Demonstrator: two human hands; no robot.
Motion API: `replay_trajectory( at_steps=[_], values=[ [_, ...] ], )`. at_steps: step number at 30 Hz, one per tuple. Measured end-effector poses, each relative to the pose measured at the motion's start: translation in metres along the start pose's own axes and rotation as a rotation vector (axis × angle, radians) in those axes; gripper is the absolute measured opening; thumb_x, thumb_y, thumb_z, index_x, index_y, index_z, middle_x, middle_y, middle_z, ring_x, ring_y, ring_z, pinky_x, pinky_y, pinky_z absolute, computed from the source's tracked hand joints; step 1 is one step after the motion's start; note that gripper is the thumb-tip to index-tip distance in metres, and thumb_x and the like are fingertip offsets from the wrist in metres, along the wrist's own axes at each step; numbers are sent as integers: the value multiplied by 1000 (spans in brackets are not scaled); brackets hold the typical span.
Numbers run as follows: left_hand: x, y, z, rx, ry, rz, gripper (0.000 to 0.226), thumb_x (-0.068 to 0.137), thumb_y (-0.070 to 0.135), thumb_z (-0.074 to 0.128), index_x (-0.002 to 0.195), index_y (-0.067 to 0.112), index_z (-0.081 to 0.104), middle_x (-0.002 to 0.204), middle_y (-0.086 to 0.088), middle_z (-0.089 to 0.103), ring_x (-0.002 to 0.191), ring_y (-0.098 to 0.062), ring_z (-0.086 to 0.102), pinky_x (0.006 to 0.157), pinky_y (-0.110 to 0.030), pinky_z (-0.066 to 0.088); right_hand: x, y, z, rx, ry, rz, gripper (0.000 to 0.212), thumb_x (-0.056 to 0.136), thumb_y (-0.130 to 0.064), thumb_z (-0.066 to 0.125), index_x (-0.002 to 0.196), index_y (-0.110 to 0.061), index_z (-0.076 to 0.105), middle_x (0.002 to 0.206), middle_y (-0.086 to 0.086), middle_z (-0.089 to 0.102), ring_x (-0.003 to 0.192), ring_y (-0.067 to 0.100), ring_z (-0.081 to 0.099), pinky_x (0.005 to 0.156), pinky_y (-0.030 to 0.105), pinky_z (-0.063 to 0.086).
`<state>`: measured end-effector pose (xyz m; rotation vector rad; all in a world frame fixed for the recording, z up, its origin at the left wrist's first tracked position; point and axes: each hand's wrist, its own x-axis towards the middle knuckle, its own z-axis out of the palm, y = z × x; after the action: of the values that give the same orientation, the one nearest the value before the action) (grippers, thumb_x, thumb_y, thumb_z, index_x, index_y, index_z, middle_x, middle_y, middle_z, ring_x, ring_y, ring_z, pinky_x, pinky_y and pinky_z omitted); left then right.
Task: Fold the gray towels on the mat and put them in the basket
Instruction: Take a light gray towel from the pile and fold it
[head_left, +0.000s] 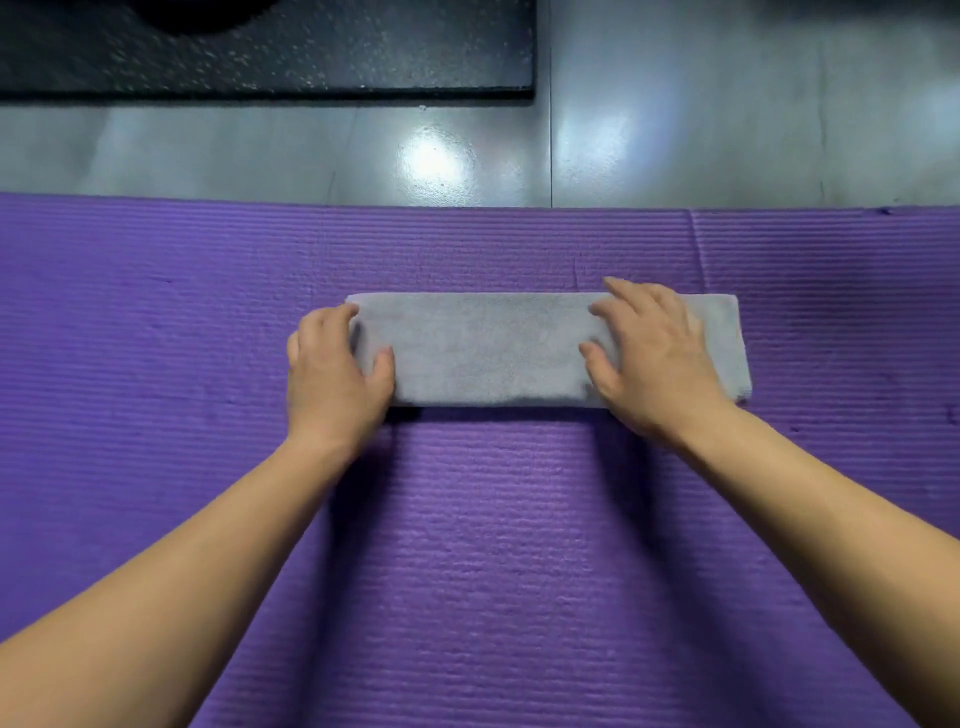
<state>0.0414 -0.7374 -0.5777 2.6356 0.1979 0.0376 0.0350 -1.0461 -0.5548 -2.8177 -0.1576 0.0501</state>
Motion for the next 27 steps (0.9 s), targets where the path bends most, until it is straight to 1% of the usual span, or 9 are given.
replay_trajectory(
  at_steps=[3, 6, 9, 13, 17, 20, 22, 24, 27],
  values=[
    [-1, 0, -4, -97, -51, -197, 55, 86, 34, 73, 130, 8, 53, 124, -17, 58, 115, -34, 54, 97, -41, 43, 15, -42, 16, 126, -83, -295, 42, 87, -38, 61, 120, -12, 65, 139, 9, 58, 122, 36, 53, 102, 54, 46],
    [8, -2, -10, -55, -130, -264, 61, 84, 45, 74, 129, 10, 52, 122, -14, 64, 112, -34, 60, 92, -43, 49, 35, -67, 27, 105, -215, -417, 46, 86, -37, 73, 124, -14, 62, 144, 7, 54, 124, 34, 51, 106, 49, 42],
    [15, -4, -16, -108, -233, -363, 58, 82, 53, 73, 120, 14, 53, 116, -7, 68, 102, -31, 66, 88, -46, 54, 46, -74, 34, 47, -283, -372, 53, 84, -44, 75, 129, -21, 58, 151, -3, 45, 127, 28, 42, 107, 44, 38],
    [16, -3, -15, -393, -266, -464, 46, 80, 53, 75, 103, 15, 61, 93, -1, 70, 73, -23, 66, 60, -35, 53, 40, -69, 41, 95, -260, -323, 56, 84, -46, 74, 133, -26, 55, 157, -10, 39, 130, 26, 37, 105, 46, 34],
    [7, 6, -16, -746, -262, -498, 38, 76, 54, 69, 87, 19, 65, 83, 4, 66, 75, -14, 57, 65, -30, 43, 38, -68, 42, 146, -243, -297, 56, 83, -48, 75, 132, -29, 55, 156, -14, 39, 130, 23, 36, 107, 46, 34],
    [-7, 23, -14, -956, -223, -311, 37, 93, 49, 61, 94, 11, 63, 91, -3, 62, 81, -14, 54, 79, -32, 45, 37, -65, 39, 246, -300, -244, 59, 82, -50, 74, 132, -26, 57, 152, -10, 46, 131, 20, 39, 113, 45, 33],
    [-19, 37, -10, -895, -282, -24, 59, 97, 56, 48, 123, 5, 63, 124, -8, 63, 114, -19, 58, 104, -36, 42, 34, -63, 30, 633, -320, -158, 51, 89, -34, 73, 133, -15, 57, 138, 0, 60, 125, 15, 53, 110, 37, 41],
    [-30, 48, -2, -684, -379, 253, 61, 99, 57, 39, 148, 21, 45, 158, -2, 40, 149, -8, 29, 123, -28, 20, 25, -61, 9, 1146, -320, 5, 29, 99, -7, 60, 128, -7, 56, 121, 3, 68, 111, 7, 64, 100, 25, 48],
    [-42, 70, 12, -374, -491, 425, 68, 96, 63, 29, 156, 39, 10, 170, 4, 2, 157, -13, -8, 127, -39, -3, 11, -40, -12, 1453, -205, 266, 29, 104, -16, 49, 133, -15, 54, 109, 2, 70, 97, 10, 68, 84, 25, 53]
  ],
)
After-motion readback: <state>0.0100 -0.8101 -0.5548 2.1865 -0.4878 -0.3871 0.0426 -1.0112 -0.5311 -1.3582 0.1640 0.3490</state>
